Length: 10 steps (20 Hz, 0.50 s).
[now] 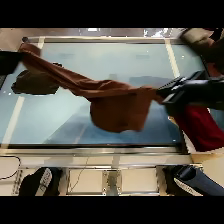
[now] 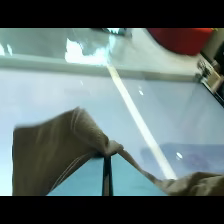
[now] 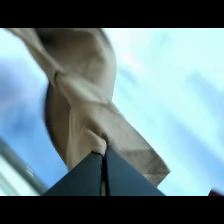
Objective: Fold the shirts.
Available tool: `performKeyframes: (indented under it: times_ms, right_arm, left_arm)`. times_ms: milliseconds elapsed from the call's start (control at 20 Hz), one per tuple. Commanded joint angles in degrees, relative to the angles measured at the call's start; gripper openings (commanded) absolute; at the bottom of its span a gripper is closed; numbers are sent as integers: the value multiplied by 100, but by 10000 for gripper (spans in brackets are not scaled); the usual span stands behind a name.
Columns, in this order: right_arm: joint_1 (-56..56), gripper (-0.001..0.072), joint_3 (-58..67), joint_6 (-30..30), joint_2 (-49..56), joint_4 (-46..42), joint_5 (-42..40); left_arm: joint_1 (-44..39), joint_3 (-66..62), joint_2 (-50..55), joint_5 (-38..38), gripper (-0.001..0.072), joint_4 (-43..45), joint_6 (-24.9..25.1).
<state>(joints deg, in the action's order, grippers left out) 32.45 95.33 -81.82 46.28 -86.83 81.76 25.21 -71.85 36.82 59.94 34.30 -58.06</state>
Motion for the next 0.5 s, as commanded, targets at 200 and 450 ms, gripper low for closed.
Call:
performKeyframes:
  times_ms: [200,450]
  right_arm:
    - [4,8,1145,-168,-459,-780,-63]
    - [2,7,1143,20,452,-2378,-39]
  left_arm:
    - [944,-2,-2031,-234,8,1228,-911]
    - [938,337,-887,2363,8,1152,-1399]
